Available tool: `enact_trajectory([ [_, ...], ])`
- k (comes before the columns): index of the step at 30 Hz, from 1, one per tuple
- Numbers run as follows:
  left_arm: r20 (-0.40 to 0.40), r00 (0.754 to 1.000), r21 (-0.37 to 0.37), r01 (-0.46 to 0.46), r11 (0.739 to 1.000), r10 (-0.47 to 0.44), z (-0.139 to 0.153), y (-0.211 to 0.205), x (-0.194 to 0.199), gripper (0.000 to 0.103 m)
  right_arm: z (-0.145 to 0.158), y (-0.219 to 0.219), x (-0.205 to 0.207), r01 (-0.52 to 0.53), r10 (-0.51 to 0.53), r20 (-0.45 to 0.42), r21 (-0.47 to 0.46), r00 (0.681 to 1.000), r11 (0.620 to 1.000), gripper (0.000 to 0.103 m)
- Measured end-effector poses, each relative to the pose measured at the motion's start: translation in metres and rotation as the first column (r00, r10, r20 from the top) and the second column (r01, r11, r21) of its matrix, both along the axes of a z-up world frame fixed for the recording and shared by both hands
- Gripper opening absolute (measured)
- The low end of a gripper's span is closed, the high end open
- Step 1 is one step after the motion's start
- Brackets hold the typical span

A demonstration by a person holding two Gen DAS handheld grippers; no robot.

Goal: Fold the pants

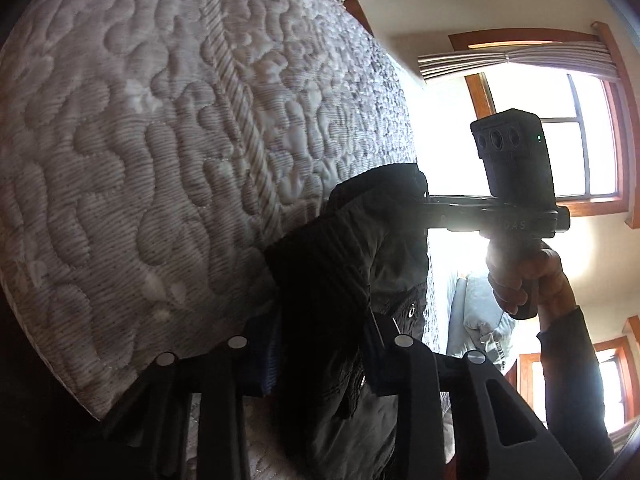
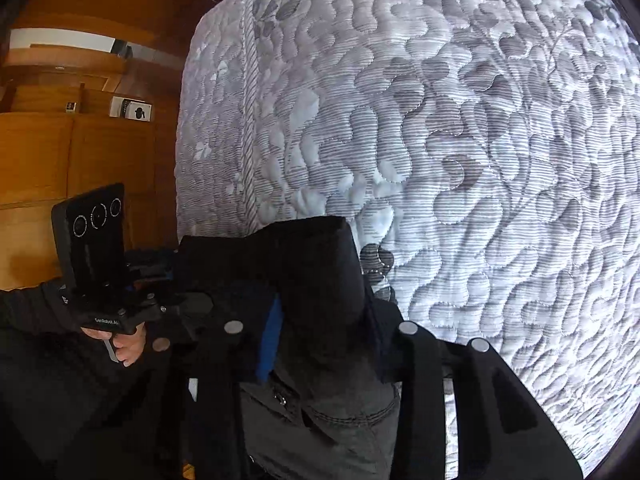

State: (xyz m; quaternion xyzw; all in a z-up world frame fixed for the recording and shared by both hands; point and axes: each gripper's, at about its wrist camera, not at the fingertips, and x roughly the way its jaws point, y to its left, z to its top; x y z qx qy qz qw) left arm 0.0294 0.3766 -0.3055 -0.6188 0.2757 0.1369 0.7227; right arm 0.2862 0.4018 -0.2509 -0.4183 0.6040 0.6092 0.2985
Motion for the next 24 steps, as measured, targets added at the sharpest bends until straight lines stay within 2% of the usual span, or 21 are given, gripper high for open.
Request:
enact_trajectory([
  [10,0.047,0.995,0.156,0.082,0.984,-0.091,0.086,-0.033,0.010,0.031,0.103,-0.053,0.003,-0.004,-0.012,0.131,0.116,0.991,0.993,0.030],
  [15,0.034,0.986,0.277,0.151,0.949,-0.166,0.137,-0.067,0.021,0.030,0.148,-0.094,0.007,0.006,-0.042,0.204,0.174,0.978,0.985,0.029],
  [18,0.031,0.978,0.320,0.186,0.929,-0.207,0.164,-0.085,0.031,0.030,0.171,-0.123,0.011,0.018,-0.067,0.239,0.201,0.969,0.979,0.028],
  [24,0.028,0.960,0.393,0.246,0.886,-0.278,0.197,-0.128,0.037,0.029,0.202,-0.174,0.014,0.044,-0.115,0.283,0.244,0.952,0.969,0.025],
])
